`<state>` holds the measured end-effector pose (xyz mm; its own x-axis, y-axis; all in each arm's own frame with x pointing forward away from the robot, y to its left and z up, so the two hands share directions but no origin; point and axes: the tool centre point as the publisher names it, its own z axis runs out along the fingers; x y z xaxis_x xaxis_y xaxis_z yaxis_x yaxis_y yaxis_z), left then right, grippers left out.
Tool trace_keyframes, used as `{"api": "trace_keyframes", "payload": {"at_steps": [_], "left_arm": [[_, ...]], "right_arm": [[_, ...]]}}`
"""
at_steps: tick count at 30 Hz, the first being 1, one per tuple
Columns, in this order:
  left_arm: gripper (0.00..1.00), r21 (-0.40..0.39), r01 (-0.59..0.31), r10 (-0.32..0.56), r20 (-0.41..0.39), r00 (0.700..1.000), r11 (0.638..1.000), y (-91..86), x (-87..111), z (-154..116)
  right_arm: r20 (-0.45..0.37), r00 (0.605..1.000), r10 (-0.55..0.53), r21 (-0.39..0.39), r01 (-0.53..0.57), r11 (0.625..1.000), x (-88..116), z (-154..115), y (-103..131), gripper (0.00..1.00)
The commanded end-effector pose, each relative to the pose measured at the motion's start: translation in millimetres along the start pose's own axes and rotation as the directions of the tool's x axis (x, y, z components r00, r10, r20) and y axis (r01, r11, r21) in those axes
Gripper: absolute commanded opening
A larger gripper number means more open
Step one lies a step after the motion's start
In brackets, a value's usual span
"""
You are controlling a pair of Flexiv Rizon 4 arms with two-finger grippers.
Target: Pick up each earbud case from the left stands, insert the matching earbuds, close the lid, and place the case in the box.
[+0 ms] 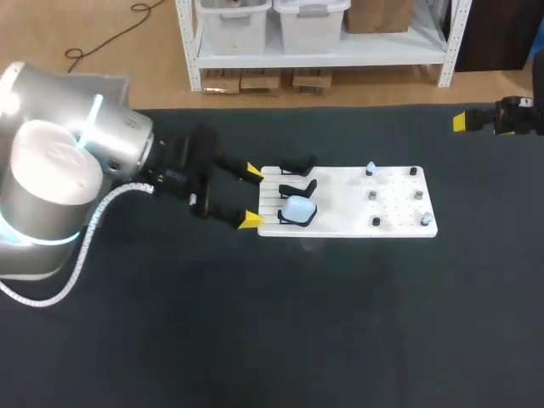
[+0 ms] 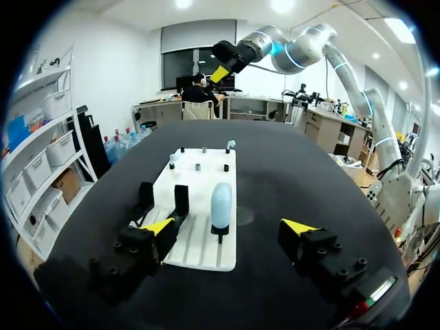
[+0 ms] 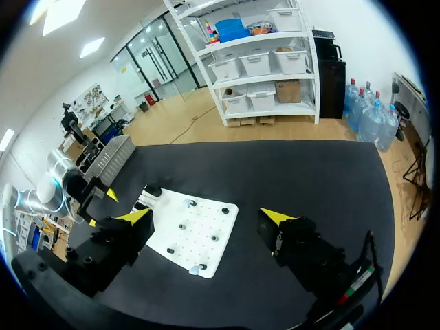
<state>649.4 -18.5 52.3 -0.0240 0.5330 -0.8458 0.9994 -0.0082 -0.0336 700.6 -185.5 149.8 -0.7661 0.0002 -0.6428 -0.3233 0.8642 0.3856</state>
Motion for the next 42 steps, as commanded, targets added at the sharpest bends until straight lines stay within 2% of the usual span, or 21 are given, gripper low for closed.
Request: {"api": "trace_keyframes", "payload": {"at_steps": [1, 5, 6, 8, 12, 15, 17, 18, 21, 28, 31, 34, 39, 42], "left_arm": [[0.89, -0.005, -0.011, 0.011, 0.006, 1.000, 1.000, -6.2, 4.2, 13.7], [0.87, 0.000, -0.004, 0.004, 0.007, 1.000, 1.000, -11.6, 7.4, 22.9], [0.80, -0.002, -0.003, 0.003, 0.007, 1.000, 1.000, -12.6, 8.4, 25.6], [0.79, -0.005, -0.001, 0.001, 0.011, 1.000, 1.000, -12.4, 8.5, 28.2], [0.81, -0.034, 0.022, -0.021, 0.029, 0.999, 0.999, -3.8, 7.6, 33.9], [0.78, -0.042, 0.027, -0.026, 0.034, 0.999, 0.999, 1.3, 7.2, 36.9], [0.71, -0.046, 0.028, -0.026, 0.038, 0.999, 0.999, 2.9, 6.8, 38.6], [0.62, -0.048, 0.029, -0.027, 0.039, 0.999, 0.998, 3.4, 6.6, 39.3], [0.64, -0.049, 0.032, -0.030, 0.044, 0.999, 0.998, 4.3, 5.9, 41.0], [0.60, -0.039, 0.037, -0.035, 0.056, 0.998, 0.999, 5.0, 4.6, 44.5], [0.63, -0.036, 0.046, -0.044, 0.065, 0.997, 0.998, 6.0, 5.5, 46.7], [0.70, -0.037, 0.055, -0.052, 0.084, 0.995, 0.998, 6.5, 5.6, 47.6], [0.72, -0.043, 0.060, -0.054, 0.129, 0.990, 0.997, 6.4, 4.8, 48.3], [0.69, -0.041, 0.058, -0.051, 0.147, 0.988, 0.997, 5.5, 4.6, 49.3]], "right_arm": [[0.000, 1.000, 0.000, 0.000, 0.000, 1.000, 0.1, -0.2, -0.1, 1.00], [0.000, 1.000, 0.000, 0.000, 0.000, 1.000, 0.1, -0.2, -0.1, 1.00], [0.000, 1.000, 0.000, 0.000, 0.000, 1.000, 0.1, -0.2, -0.1, 1.00], [0.000, 1.000, 0.000, 0.000, 0.000, 1.000, 0.1, -0.2, -0.1, 1.00], [0.000, 1.000, 0.000, 0.000, 0.000, 1.000, 0.1, -0.2, -0.1, 1.00], [0.000, 1.000, 0.000, 0.000, 0.000, 1.000, 0.1, -0.2, -0.1, 1.00], [0.000, 1.000, 0.000, 0.000, 0.000, 1.000, 0.1, -0.2, -0.1, 1.00], [0.000, 1.000, 0.000, 0.000, 0.000, 1.000, 0.1, -0.2, -0.1, 1.00], [0.000, 1.000, 0.000, 0.000, 0.000, 1.000, 0.1, -0.2, -0.1, 1.00], [0.000, 1.000, 0.000, 0.000, 0.000, 1.000, 0.1, -0.2, -0.1, 1.00], [0.000, 1.000, 0.000, 0.000, 0.000, 1.000, 0.1, -0.2, -0.1, 1.00], [0.000, 1.000, 0.000, 0.000, 0.000, 1.000, 0.1, -0.2, -0.1, 1.00], [0.000, 1.000, 0.000, 0.000, 0.000, 1.000, 0.1, -0.2, -0.1, 1.00], [0.000, 1.000, 0.000, 0.000, 0.000, 1.000, 0.1, -0.2, -0.1, 1.00]]}}
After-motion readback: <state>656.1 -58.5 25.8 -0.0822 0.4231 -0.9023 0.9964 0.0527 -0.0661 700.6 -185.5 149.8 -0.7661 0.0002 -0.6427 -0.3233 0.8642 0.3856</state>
